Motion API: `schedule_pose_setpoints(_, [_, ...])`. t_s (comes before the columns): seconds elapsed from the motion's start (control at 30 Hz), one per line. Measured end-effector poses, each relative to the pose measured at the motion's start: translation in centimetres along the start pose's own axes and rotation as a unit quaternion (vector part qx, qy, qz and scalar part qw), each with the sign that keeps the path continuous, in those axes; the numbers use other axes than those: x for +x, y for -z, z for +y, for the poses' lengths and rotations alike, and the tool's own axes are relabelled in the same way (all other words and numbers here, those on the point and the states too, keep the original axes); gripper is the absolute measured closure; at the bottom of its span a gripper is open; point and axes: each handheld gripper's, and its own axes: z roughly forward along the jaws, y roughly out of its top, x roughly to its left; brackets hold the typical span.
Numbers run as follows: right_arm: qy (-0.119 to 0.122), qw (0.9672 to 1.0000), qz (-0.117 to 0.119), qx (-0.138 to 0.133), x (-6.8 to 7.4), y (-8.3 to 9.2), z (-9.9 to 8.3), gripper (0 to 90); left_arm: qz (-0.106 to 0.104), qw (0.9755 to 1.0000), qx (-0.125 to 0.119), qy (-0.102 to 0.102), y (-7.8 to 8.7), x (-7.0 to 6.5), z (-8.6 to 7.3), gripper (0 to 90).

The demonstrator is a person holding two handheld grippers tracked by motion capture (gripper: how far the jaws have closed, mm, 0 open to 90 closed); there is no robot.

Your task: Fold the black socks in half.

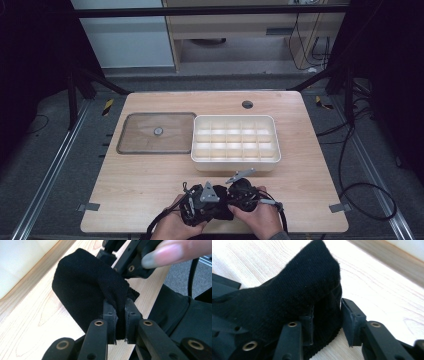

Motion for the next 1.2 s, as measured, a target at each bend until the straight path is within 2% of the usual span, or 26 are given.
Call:
schedule_pose_setpoints(0.17, [-0.001,1.0,-0.005,-0.006,-0.2,1.1,0.0,62.3,0.002,1.0,0.002,0.001,-0.1,0.1,0.0,82.5])
schedule_pose_setpoints(0.47, [0.001,0.9998,-0.016,-0.011,-0.8,2.2,-0.7,71.5,0.001,1.0,0.004,0.0,-0.4,-0.1,0.0,82.5])
schedule_pose_setpoints(0.77, [-0.011,0.9999,-0.006,-0.006,-1.6,1.3,-1.0,73.6,0.0,1.0,0.0,0.002,-0.3,-0.1,0.0,82.5])
schedule_pose_setpoints(1.03, [-0.01,0.9999,0.005,-0.005,-1.7,0.6,-0.7,76.1,0.003,0.9998,-0.021,-0.004,0.3,-0.5,0.6,82.6])
schedule_pose_setpoints(1.2, [-0.012,0.9999,0.01,-0.003,-1.6,0.2,-0.7,75.7,-0.002,0.9998,-0.019,-0.009,-0.1,-0.7,1.1,82.6])
